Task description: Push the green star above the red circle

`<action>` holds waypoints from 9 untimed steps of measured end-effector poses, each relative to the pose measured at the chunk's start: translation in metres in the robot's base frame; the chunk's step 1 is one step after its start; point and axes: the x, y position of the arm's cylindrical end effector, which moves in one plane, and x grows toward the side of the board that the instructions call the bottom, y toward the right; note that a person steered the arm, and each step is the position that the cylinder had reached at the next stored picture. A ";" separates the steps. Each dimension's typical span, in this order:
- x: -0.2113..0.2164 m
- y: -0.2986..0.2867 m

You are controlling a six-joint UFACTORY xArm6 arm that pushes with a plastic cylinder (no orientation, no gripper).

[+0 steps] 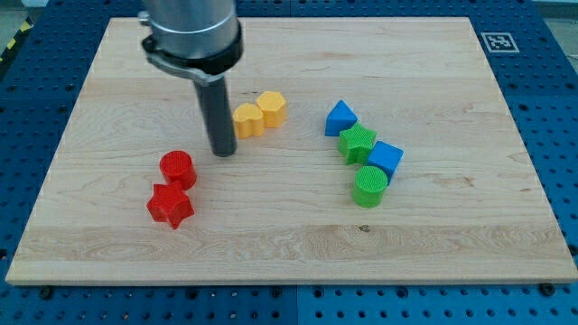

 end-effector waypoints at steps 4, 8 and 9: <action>-0.049 0.181; 0.002 0.186; 0.000 0.148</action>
